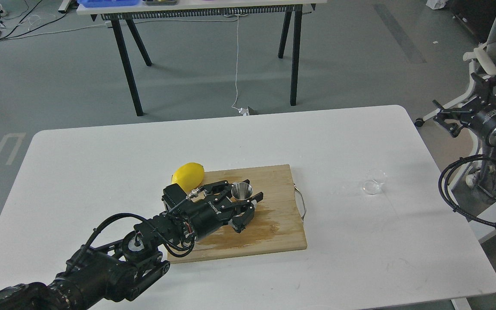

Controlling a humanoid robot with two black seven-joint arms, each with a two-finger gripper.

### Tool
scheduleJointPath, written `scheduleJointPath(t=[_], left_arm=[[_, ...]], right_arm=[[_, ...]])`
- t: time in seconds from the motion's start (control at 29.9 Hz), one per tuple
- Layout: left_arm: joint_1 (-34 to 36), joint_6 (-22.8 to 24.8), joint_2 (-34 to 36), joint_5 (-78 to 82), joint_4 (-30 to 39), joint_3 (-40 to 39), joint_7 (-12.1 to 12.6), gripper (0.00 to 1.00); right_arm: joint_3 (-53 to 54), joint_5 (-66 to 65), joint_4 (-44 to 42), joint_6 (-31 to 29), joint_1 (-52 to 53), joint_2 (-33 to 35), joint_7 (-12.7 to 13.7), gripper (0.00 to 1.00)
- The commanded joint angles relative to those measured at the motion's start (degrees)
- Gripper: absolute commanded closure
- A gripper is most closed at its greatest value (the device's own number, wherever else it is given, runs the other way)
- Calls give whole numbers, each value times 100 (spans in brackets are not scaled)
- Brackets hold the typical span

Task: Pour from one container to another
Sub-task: 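Lower the jigger onto the board center and open the left hand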

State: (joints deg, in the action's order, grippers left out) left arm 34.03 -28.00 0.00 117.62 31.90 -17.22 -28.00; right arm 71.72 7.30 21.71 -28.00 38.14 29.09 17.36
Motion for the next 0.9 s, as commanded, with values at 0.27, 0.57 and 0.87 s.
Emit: scheduleJointPath(t=[0.27, 0.57, 0.87], left_arm=[[-98, 0, 0, 6, 27, 8, 0, 2], [-221, 0, 0, -3, 27, 0, 0, 2], [-344, 0, 0, -3, 27, -1, 0, 2]], right_arm=[[0, 0, 0, 0, -9, -8, -4, 1], [-9, 0, 0, 0, -18, -8, -4, 1], [-9, 0, 8, 0, -26, -17, 4, 1]])
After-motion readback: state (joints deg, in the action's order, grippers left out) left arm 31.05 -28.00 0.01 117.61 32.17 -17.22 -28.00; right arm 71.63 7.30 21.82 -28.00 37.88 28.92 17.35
